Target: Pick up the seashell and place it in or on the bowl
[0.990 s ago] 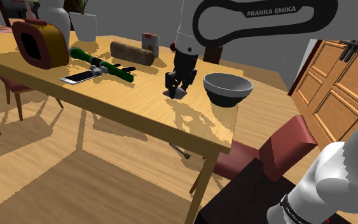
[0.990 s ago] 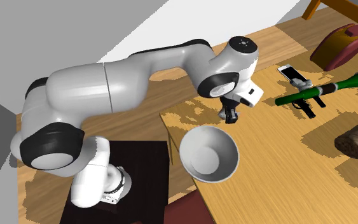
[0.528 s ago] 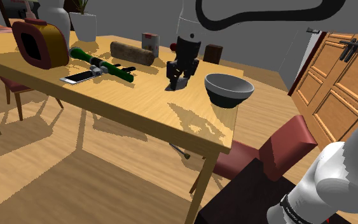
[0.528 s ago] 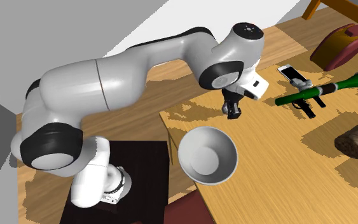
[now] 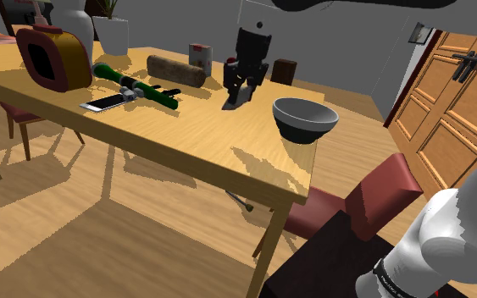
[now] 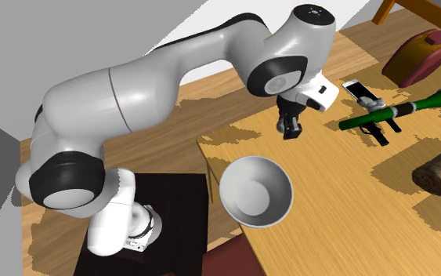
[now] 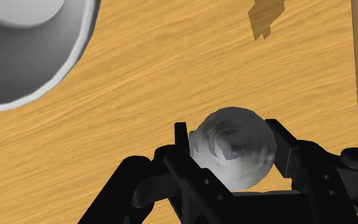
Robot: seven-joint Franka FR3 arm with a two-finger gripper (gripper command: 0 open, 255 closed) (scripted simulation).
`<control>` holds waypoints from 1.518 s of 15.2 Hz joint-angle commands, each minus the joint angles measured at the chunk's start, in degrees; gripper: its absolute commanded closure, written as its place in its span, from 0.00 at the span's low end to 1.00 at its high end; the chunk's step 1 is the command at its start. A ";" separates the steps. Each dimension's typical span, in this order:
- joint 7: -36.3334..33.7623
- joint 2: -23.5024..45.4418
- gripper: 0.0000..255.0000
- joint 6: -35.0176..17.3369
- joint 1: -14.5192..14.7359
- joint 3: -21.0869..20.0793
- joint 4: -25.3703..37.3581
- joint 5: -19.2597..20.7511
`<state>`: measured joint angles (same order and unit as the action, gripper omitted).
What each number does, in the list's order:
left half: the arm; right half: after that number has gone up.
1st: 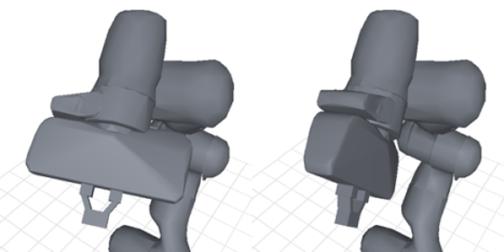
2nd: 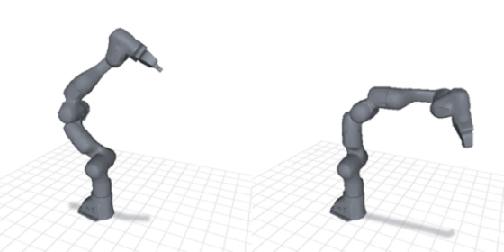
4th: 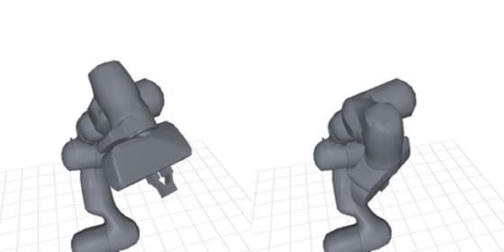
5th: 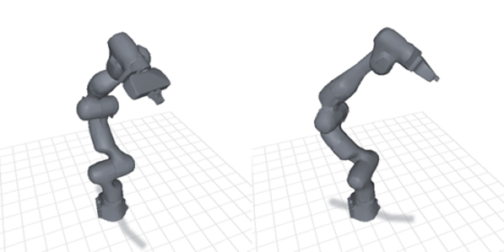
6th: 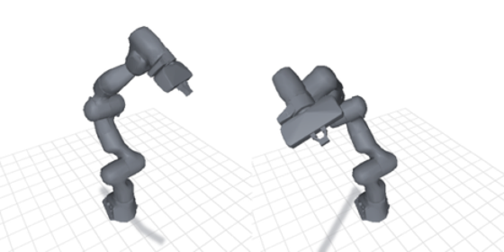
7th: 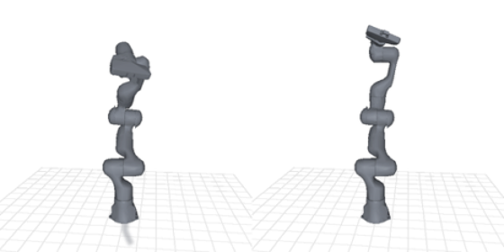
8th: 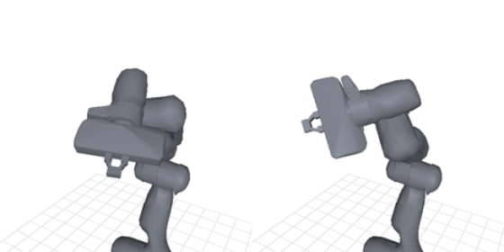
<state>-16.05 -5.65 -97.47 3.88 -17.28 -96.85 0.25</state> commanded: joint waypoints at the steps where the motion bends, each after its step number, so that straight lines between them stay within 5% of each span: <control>1: -0.07 0.50 1.00 1.63 0.01 -0.05 2.09 0.15; 13: -0.64 4.21 1.00 11.39 0.30 -0.54 15.37 1.32; 23: 10.75 -17.06 1.00 9.82 -3.11 7.35 -6.93 -3.32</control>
<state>-6.57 -20.92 -87.90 1.03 -10.87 -102.24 -2.92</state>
